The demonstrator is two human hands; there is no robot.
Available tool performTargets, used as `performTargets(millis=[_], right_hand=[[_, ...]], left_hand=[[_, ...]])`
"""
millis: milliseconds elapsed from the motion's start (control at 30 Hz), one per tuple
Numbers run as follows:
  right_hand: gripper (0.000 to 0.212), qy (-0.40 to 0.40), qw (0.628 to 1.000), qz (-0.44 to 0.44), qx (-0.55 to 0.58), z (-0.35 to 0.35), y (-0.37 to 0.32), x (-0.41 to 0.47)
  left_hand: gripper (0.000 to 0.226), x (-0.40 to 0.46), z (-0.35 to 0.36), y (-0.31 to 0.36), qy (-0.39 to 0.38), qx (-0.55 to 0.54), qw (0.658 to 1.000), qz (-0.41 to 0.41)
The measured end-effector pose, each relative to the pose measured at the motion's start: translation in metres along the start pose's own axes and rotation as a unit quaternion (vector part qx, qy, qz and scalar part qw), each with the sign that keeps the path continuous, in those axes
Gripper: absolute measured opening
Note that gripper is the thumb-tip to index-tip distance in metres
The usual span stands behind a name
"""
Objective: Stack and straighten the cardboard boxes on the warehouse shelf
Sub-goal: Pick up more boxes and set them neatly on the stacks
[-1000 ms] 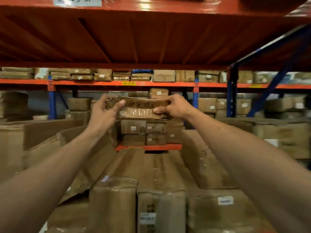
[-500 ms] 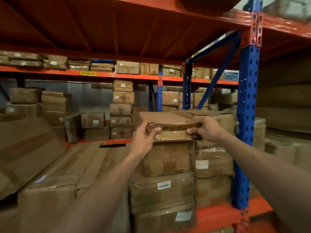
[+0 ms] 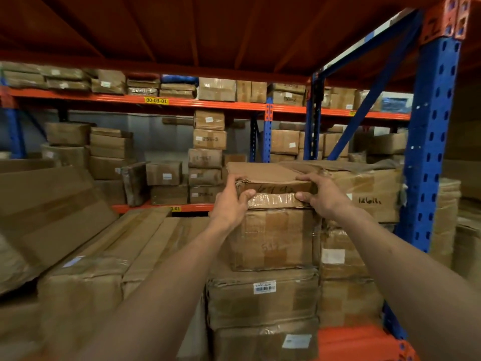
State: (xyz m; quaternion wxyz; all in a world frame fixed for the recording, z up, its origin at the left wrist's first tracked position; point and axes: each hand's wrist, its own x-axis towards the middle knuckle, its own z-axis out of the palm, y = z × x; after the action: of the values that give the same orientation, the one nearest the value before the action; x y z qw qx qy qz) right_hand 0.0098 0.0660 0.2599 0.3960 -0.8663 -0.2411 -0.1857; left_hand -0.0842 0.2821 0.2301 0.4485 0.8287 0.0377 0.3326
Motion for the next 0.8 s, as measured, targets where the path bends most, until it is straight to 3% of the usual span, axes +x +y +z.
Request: performTargets(millis=[167,233,300,367,433,533,600,700,800], right_hand=[[0.048,0.007,0.989,0.024,-0.145,0.004,-0.011,-0.006],[0.046,0.016,0.97,0.034,-0.241,0.01,-0.023,-0.009],[0.047,0.035,0.94,0.012,-0.339,0.015,-0.049,-0.016],[0.06,0.066,0.91,-0.04,-0.406,0.025,-0.086,-0.026],[0.072,0.068,0.904,-0.097,-0.41,0.045,-0.134,-0.037],[0.076,0.006,0.911,-0.19,-0.366,0.098,-0.205,-0.049],[0.076,-0.018,0.895,-0.263,-0.359,0.144,-0.251,-0.058],[0.082,-0.053,0.861,-0.362,-0.353,0.218,-0.318,-0.073],[0.099,-0.085,0.805,-0.462,-0.363,0.282,-0.386,-0.083]], left_hand=[[0.061,-0.016,-0.013,0.009,-0.064,0.044,0.997,-0.028],[0.079,-0.032,-0.03,0.007,-0.106,0.04,0.993,-0.032],[0.094,-0.048,-0.055,-0.005,-0.099,0.034,0.994,-0.044],[0.1,-0.061,-0.088,-0.028,-0.023,0.048,0.997,-0.053],[0.101,-0.069,-0.13,-0.059,0.1,0.081,0.99,-0.055],[0.105,-0.081,-0.207,-0.099,0.281,0.132,0.946,-0.091],[0.116,-0.094,-0.258,-0.122,0.365,0.163,0.905,-0.145],[0.141,-0.115,-0.316,-0.154,0.37,0.179,0.882,-0.232],[0.16,-0.131,-0.344,-0.185,0.343,0.06,0.873,-0.341]])
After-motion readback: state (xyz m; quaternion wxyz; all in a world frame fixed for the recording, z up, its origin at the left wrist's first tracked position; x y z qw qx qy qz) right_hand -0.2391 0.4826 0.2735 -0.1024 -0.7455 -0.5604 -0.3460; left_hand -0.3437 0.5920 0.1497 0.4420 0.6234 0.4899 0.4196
